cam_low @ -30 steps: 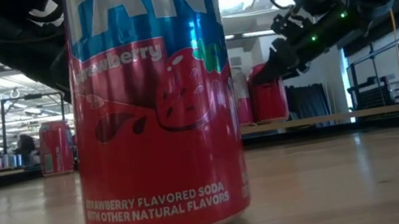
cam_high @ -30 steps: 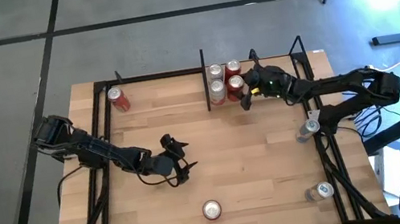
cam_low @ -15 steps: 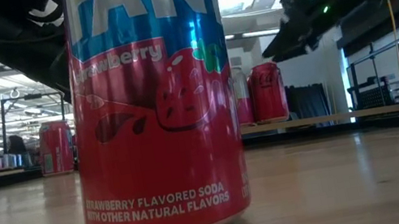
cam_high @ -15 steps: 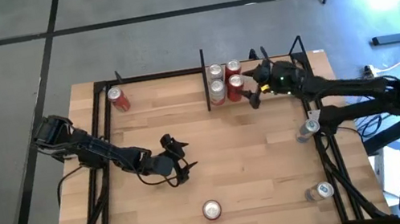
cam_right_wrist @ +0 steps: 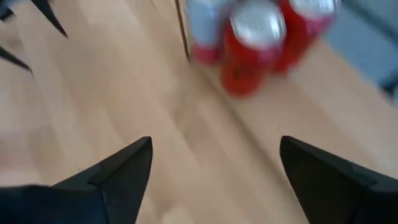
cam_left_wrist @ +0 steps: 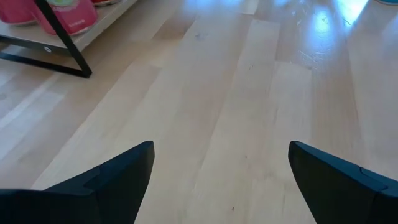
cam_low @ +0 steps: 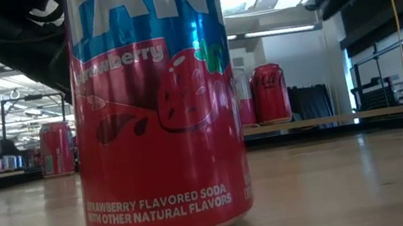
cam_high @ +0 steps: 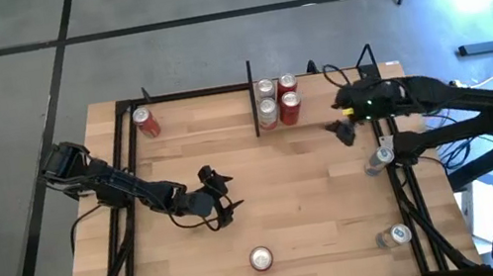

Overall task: Place canned beverage on shelf
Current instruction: Put the top blue soda can on the shelf

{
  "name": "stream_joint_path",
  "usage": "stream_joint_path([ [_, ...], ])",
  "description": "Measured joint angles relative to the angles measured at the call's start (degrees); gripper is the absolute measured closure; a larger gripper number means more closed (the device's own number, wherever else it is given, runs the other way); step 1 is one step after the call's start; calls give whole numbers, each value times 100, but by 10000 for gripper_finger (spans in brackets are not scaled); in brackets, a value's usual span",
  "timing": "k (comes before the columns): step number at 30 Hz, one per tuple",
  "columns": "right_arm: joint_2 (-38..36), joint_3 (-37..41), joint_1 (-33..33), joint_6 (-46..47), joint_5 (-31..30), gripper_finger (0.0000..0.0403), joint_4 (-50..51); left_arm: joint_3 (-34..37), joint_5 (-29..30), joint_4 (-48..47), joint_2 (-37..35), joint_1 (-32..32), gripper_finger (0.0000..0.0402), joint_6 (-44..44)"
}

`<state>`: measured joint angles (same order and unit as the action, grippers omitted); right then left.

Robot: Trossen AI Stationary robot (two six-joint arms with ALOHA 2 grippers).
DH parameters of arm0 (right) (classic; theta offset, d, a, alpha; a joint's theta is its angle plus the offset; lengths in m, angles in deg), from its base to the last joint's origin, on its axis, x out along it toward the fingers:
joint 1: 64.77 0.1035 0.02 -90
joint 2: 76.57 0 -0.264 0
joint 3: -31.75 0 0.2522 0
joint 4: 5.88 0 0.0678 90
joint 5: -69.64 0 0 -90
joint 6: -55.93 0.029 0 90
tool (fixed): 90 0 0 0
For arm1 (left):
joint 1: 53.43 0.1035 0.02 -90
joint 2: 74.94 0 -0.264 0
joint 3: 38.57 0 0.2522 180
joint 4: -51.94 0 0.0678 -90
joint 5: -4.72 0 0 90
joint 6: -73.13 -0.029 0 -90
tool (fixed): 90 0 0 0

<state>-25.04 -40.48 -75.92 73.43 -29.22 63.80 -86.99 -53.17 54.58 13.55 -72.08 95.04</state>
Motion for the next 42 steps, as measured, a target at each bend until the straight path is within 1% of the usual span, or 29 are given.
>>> stream_joint_path([
  [5, 4, -354, 307, 1314, 70, 68, 1616, 0, -11, -2, 0, 0, 40, 0],
  [9, 7, -250, 378, 1893, 609, 68, 2838, 0, -11, 0, 0, -2, 40, 0],
  [12, 8, -69, 367, 2242, 916, 68, 3411, 0, 5, 0, 0, -2, 40, -2],
  [18, 9, 270, 364, 2671, 1268, 68, 3400, 0, 35, -1, 0, -3, 40, -2],
  [23, 106, 520, 364, 2708, 1594, 68, 3414, 0, 38, -2, 0, -4, 40, -2],
  [30, 258, 790, 367, 2714, 1489, 68, 3389, 0, 38, -1, 0, -3, 40, 0],
  [34, 366, 1008, 367, 2721, 1620, 68, 3403, 0, 39, 0, 0, -4, 40, 2],
  [37, 456, 1017, 369, 2719, 1709, 68, 3202, 0, 39, -1, 0, -6, 40, 0],
  [42, 698, 1031, 369, 2712, 1802, 68, 3232, 0, 40, 7, 0, -6, 40, 0],
])
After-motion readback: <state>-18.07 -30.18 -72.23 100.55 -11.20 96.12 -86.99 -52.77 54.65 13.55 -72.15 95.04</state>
